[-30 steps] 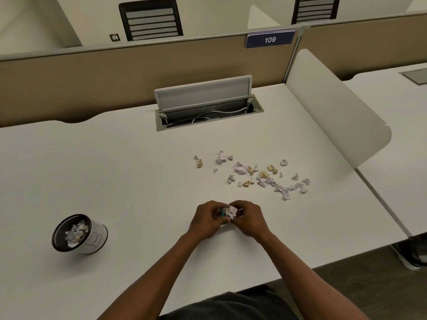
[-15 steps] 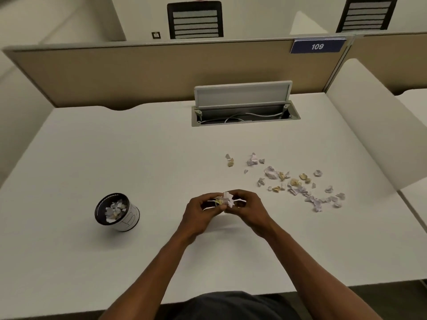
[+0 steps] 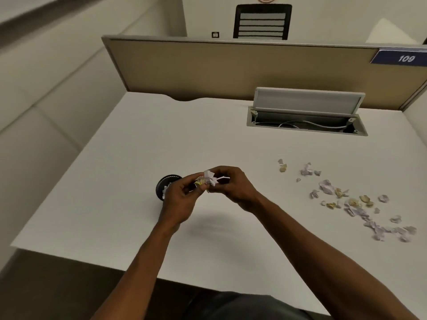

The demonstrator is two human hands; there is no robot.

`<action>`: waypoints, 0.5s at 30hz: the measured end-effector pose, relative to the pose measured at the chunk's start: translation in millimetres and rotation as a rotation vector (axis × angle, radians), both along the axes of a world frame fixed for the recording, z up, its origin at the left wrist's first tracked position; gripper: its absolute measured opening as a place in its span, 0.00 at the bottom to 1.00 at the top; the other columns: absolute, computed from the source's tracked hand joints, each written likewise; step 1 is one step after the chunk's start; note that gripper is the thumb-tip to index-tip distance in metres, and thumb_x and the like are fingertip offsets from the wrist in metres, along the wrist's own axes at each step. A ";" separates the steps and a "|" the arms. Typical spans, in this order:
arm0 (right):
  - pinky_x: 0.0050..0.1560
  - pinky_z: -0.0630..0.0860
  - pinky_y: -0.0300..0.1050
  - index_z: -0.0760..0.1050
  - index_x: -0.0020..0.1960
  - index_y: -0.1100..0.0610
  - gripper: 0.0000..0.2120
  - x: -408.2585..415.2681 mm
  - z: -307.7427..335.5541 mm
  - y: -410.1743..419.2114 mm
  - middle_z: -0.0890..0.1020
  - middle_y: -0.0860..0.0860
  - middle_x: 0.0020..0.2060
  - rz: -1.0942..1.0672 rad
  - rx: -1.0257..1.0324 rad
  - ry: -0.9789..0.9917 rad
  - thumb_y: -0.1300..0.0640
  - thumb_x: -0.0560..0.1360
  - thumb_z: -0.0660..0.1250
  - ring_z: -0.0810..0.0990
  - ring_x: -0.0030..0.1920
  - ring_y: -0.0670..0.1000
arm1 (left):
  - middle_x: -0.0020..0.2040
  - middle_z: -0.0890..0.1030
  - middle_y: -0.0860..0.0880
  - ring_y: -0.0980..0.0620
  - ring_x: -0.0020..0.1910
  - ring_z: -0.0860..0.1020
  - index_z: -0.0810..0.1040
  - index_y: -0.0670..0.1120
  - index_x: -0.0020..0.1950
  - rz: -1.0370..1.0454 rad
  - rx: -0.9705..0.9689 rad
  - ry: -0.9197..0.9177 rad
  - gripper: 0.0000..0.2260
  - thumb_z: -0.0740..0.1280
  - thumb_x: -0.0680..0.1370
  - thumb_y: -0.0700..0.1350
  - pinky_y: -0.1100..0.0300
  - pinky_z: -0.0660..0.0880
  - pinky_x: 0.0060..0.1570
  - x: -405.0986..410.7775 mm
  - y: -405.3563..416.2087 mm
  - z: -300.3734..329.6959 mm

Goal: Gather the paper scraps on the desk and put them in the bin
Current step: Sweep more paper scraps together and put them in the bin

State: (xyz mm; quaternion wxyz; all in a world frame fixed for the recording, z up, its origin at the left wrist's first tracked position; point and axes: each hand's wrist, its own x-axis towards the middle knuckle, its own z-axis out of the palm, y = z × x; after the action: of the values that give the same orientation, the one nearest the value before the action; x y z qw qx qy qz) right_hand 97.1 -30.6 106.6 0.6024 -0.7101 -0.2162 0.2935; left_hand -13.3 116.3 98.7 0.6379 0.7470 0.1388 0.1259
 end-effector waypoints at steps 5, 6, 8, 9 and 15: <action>0.54 0.82 0.56 0.83 0.52 0.56 0.14 -3.3 0.1 57.8 0.86 0.53 0.48 0.072 -0.126 -0.051 0.63 0.68 0.78 0.85 0.51 0.56 | 0.52 0.86 0.60 0.61 0.54 0.83 0.82 0.63 0.59 0.123 0.176 0.112 0.12 0.72 0.77 0.50 0.60 0.80 0.53 -17.0 43.9 1.4; 0.53 0.82 0.54 0.83 0.52 0.55 0.14 -4.7 -0.4 68.1 0.86 0.52 0.48 0.080 -0.165 -0.069 0.62 0.68 0.78 0.84 0.51 0.55 | 0.51 0.86 0.61 0.61 0.53 0.83 0.81 0.64 0.60 0.136 0.211 0.141 0.13 0.72 0.77 0.51 0.59 0.80 0.52 -19.8 51.3 0.4; 0.49 0.81 0.49 0.83 0.54 0.54 0.14 -7.2 -1.1 86.5 0.86 0.51 0.48 0.102 -0.255 -0.163 0.60 0.68 0.78 0.83 0.51 0.53 | 0.49 0.85 0.64 0.63 0.51 0.83 0.80 0.64 0.60 0.169 0.325 0.180 0.15 0.73 0.76 0.49 0.67 0.78 0.48 -24.2 64.7 -2.4; 0.49 0.80 0.47 0.83 0.55 0.55 0.14 -8.2 -1.4 94.4 0.85 0.52 0.49 0.119 -0.299 -0.236 0.59 0.69 0.77 0.83 0.51 0.53 | 0.50 0.85 0.62 0.61 0.52 0.83 0.81 0.61 0.61 0.187 0.382 0.197 0.16 0.73 0.76 0.46 0.71 0.75 0.46 -25.5 70.1 -4.3; 0.52 0.77 0.43 0.79 0.64 0.58 0.20 -14.4 -4.8 115.8 0.85 0.57 0.55 0.175 -0.435 -0.542 0.58 0.73 0.73 0.83 0.54 0.56 | 0.51 0.80 0.60 0.77 0.45 0.76 0.77 0.51 0.69 0.115 0.539 0.201 0.25 0.76 0.73 0.39 0.84 0.68 0.42 -31.1 84.2 -14.0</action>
State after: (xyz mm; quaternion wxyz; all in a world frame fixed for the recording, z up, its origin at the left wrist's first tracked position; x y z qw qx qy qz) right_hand 82.7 85.2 101.8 0.3305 -0.8525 -0.3607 0.1843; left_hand -44.3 200.5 84.7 0.3913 0.8892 0.2048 0.1197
